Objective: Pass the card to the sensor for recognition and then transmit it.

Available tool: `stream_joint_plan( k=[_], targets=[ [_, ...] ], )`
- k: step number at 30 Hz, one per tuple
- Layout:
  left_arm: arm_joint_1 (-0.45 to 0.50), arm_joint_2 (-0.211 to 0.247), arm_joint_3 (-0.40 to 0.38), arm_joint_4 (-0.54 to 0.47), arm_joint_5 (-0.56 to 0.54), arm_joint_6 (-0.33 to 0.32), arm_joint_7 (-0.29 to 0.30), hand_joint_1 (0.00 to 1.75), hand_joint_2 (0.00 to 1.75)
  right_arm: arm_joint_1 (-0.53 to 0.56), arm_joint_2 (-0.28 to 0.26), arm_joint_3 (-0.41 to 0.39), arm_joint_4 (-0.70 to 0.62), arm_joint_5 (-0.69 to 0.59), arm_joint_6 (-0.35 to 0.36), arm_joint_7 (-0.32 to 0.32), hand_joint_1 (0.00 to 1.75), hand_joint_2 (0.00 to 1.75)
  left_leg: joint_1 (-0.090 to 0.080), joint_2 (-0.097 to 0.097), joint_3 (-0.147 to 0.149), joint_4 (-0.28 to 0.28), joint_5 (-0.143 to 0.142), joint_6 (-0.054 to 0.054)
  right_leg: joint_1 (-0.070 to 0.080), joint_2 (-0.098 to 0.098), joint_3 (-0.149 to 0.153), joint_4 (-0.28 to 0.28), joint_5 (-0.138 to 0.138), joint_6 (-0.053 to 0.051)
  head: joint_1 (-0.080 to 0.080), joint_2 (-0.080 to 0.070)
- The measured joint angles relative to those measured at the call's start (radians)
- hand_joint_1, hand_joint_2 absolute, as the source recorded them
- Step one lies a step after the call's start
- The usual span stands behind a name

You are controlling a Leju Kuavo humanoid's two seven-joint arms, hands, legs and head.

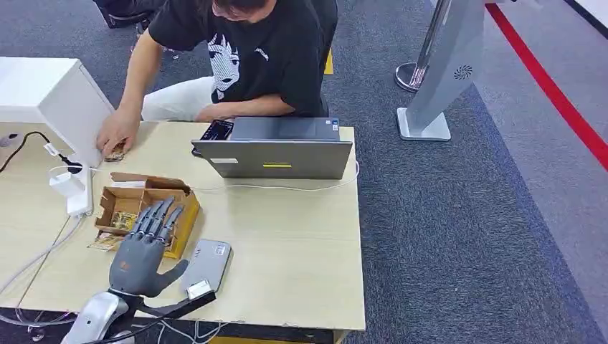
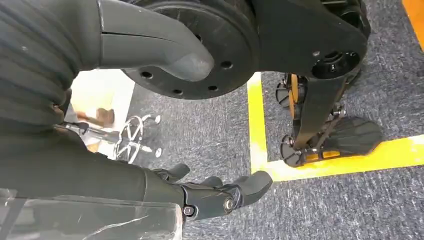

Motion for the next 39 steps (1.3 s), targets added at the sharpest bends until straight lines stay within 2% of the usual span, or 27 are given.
stream_joint_plan(
  k=[11,14,27,39],
  targets=[
    [0.013,0.02,0.001,0.01,0.02,-0.006,0.007,0.0,1.75,0.0,0.0,0.01,0.002,-0.007,0.0,0.0,0.0,1.75,0.0,0.0,0.0,0.0,0.0,0.0,0.0,0.0,0.0,0.0,0.0,0.0,0.0,0.0],
    [0.004,0.026,0.012,0.053,-0.021,-0.003,0.03,0.0,1.75,0.0,0.0,0.024,0.004,-0.013,0.0,0.0,0.0,1.75,0.0,0.0,0.0,0.0,0.0,0.0,0.0,0.0,0.0,0.0,0.0,0.0,0.0,0.0],
    [-0.023,0.025,0.073,0.141,-0.058,0.003,0.047,0.0,1.75,-0.001,0.0,0.046,0.005,-0.025,0.0,0.0,0.0,1.75,0.0,0.0,0.0,0.0,0.0,0.0,0.0,0.0,0.0,0.0,0.0,0.0,0.0,0.0],
    [-0.024,0.015,0.117,0.159,-0.073,0.013,0.056,0.0,1.75,-0.001,0.0,0.048,0.005,-0.042,-0.007,-0.001,0.0,1.75,0.0,0.0,0.0,0.0,0.0,0.0,0.0,0.0,0.0,0.0,0.0,0.0,0.0,0.0]
  ],
)
